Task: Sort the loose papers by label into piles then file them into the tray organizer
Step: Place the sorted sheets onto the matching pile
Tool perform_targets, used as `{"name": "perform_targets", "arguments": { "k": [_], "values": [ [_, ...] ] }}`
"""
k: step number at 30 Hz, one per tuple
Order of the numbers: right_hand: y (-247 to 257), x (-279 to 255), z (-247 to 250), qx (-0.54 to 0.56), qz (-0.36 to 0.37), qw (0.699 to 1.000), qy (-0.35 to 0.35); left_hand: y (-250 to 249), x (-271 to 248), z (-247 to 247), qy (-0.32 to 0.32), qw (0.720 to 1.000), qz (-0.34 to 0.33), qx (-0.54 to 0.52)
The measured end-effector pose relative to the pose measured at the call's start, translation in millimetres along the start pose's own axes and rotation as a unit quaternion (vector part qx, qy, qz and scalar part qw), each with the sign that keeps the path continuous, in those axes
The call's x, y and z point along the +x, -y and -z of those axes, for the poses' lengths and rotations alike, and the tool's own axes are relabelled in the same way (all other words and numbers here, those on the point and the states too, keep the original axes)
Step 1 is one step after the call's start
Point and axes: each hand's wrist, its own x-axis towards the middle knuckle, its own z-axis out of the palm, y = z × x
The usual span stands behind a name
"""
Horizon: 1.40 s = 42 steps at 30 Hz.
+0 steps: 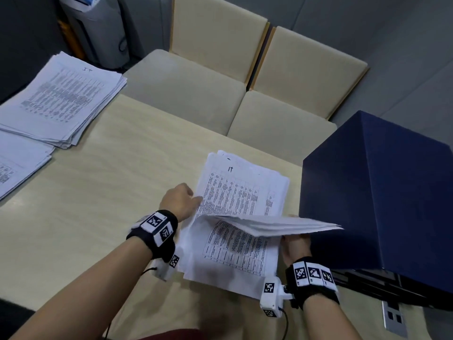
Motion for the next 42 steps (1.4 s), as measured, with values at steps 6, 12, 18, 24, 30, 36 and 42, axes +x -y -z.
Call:
{"name": "perform_targets", "arguments": {
  "k": [6, 12, 18, 24, 30, 36, 42],
  "values": [
    [9, -11, 1, -0.006, 0.023, 0.999, 0.021, 2, -3, -1, -0.025, 0.993, -0.075, 0.089],
    [19, -11, -3, 0.043, -0.018, 0.998, -0.045, 12, -7, 5, 0.025, 0.997, -0.038, 0.060],
    [23, -17, -1, 0.083, -0.036, 0.994, -0.062, 61, 1, 31, -0.087, 0.989, 0.119, 0.036],
    [20, -24, 0, 0.072, -0.054, 0.994, -0.059, 80, 7, 45, -0.128, 0.982, 0.135, -0.014],
    [43, -33, 0, 0.102, -0.027, 0.992, -0.072, 65, 6, 34, -0.163, 0.978, -0.011, -0.130],
    [97, -53, 1, 0.190, 0.061, 0.976, -0.082, 12, -2, 30, -0.221, 0.954, -0.109, -0.173],
    [142, -83, 16, 0.233, 0.141, 0.958, -0.092, -66, -15, 63, -0.232, 0.913, -0.255, -0.219]
  ]
}}
